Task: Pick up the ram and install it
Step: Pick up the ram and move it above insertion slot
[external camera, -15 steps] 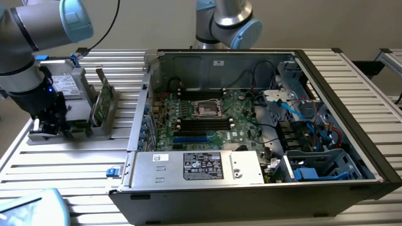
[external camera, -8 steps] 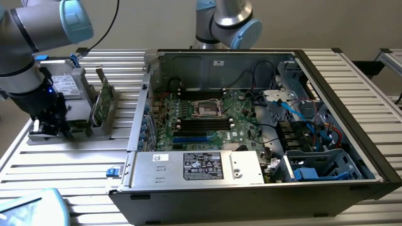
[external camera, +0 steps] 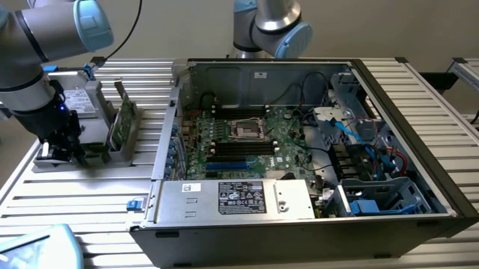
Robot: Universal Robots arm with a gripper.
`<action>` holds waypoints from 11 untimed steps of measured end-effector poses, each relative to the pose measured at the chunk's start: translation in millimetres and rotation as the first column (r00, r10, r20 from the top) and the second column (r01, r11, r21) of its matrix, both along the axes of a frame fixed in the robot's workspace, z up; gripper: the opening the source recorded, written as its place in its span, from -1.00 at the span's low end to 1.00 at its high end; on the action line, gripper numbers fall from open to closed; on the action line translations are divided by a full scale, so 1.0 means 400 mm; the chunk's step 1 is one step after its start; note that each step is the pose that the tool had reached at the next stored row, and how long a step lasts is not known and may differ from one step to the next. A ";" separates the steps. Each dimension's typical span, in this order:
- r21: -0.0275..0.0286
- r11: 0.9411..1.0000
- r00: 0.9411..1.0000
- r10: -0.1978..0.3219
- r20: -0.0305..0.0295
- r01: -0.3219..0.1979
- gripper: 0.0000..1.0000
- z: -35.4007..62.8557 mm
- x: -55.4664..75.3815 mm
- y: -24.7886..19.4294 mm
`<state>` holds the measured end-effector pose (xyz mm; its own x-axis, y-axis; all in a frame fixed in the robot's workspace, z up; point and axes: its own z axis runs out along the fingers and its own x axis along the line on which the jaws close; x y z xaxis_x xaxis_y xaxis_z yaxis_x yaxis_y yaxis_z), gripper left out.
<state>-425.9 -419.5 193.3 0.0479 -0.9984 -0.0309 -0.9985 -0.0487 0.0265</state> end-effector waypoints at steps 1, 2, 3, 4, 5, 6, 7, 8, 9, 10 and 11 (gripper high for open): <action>0.000 1.000 1.000 0.000 0.000 0.000 -0.38 0.000 0.000 0.000; 0.000 1.000 1.000 0.000 0.000 0.000 -0.38 0.000 0.000 0.000; 0.000 1.000 1.000 0.000 0.000 0.000 -0.38 0.000 0.000 0.000; 0.000 1.000 1.000 0.000 0.000 0.000 -0.38 0.000 0.000 0.000; 0.000 1.000 1.000 0.000 0.000 0.000 -0.42 0.000 0.000 0.000; 0.000 1.000 1.000 0.000 0.000 0.000 -0.55 0.000 0.000 0.000; 0.000 1.000 1.000 0.000 0.000 0.000 -0.55 0.000 0.000 0.000; 0.000 1.000 1.000 0.000 0.000 0.000 -0.69 0.000 0.000 0.000; 0.000 1.000 1.000 0.000 0.000 0.000 -0.72 0.000 0.000 0.000; 0.000 1.000 1.000 0.000 0.000 0.000 -0.72 0.000 0.000 0.000; 0.000 1.000 1.000 0.000 0.000 0.000 -0.72 0.000 0.000 0.000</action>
